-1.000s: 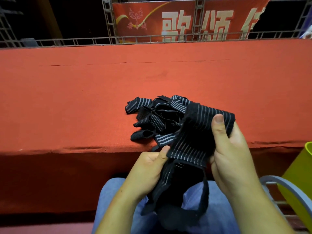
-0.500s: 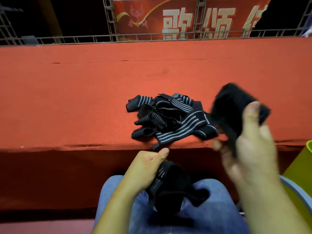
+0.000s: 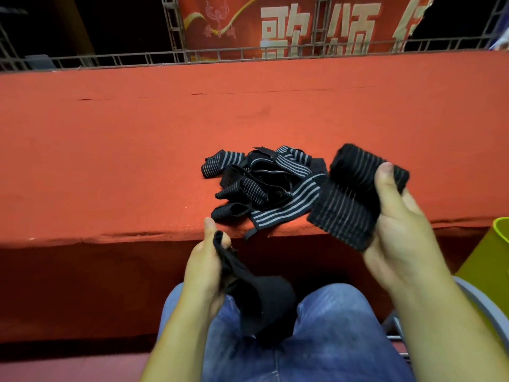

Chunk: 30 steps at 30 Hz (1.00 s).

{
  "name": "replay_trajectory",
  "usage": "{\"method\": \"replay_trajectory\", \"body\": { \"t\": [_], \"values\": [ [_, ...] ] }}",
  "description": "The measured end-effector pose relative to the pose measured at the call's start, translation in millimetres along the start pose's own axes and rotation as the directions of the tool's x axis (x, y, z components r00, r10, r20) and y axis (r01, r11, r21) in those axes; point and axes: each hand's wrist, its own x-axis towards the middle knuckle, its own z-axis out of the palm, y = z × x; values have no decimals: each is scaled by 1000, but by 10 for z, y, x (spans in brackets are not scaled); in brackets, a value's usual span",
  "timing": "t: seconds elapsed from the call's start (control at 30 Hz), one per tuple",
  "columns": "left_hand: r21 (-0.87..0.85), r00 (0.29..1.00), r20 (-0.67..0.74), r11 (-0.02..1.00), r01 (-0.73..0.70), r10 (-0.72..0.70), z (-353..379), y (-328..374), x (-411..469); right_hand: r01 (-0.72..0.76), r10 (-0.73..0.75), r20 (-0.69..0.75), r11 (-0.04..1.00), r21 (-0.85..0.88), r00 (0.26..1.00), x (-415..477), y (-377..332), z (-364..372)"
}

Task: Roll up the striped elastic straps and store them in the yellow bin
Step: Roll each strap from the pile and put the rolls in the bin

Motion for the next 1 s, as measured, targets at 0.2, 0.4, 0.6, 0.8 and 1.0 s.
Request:
{"method": "replay_trajectory", "body": {
  "t": [0.2, 0.4, 0.6, 0.8, 1.0],
  "values": [
    [-103, 998, -6, 993, -56, 56, 121, 226, -81, -61, 62, 11, 998, -22, 998, -1, 74, 35],
    [-152, 975, -89, 965, -213, 201, 249, 573, 266, -156, 156, 62, 988, -5, 986, 12, 130, 25],
    [-172, 960, -109, 946, -273, 257, 275, 840, 798, -189, 192, 94, 981, -43, 977, -1, 233, 63],
    [0, 973, -135, 982, -189, 187, 0, 426, 1286, -230, 231, 118, 973, -20, 966, -1, 363, -5],
    [719, 937, 25, 645, -259, 348, -295, 95, 1503, -195, 205, 130, 977, -82, 970, -13, 366, -34]
  ]
}}
